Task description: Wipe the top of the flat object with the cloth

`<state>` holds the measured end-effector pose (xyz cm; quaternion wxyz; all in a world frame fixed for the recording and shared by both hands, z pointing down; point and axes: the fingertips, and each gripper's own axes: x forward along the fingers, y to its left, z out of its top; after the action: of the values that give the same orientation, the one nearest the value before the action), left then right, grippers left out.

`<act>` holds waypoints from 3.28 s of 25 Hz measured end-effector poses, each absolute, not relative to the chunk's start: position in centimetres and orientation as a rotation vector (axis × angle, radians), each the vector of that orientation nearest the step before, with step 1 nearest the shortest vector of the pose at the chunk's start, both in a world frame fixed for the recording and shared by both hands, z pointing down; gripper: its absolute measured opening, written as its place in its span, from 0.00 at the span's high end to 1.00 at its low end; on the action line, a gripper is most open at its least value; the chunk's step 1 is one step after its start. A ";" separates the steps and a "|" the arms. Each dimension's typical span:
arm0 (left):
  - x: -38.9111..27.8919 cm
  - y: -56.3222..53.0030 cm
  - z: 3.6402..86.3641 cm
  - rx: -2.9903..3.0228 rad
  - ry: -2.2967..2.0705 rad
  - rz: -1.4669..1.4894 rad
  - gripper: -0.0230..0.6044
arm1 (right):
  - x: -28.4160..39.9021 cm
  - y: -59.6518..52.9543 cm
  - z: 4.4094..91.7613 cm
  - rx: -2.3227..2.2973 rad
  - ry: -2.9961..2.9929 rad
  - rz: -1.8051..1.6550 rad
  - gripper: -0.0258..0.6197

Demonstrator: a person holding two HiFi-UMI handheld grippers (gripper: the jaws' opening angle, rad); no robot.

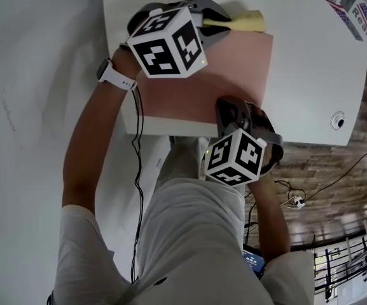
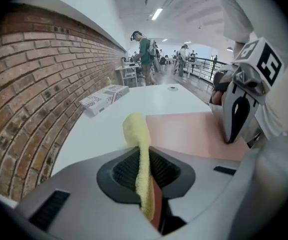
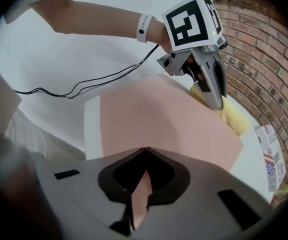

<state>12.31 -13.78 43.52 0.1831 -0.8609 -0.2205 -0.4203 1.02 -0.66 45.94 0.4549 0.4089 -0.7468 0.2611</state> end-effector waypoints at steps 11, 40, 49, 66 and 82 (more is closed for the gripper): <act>18.1 -9.7 43.2 -2.436 -0.787 -1.091 0.87 | 0.9 -0.9 45.8 1.018 -1.871 0.673 0.95; 3.3 -15.3 31.2 -2.856 0.070 -0.760 0.87 | 2.0 -0.3 46.3 1.121 -1.774 0.608 0.96; -4.2 -19.8 31.2 -2.980 0.521 -0.749 0.87 | 2.0 -0.5 46.1 1.109 -1.709 0.554 0.96; -9.9 -26.0 43.0 -3.171 1.073 -1.076 0.87 | 1.7 -0.3 46.3 1.054 -1.660 0.525 0.97; -11.0 -20.9 44.4 -3.438 0.842 -1.129 0.87 | 1.8 -0.4 46.3 1.134 -1.667 0.594 0.97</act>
<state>-10.97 -20.91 44.45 -0.2829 -0.8875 0.2174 -0.2915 1.82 -0.43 46.32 0.4970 0.4681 -0.6882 0.2453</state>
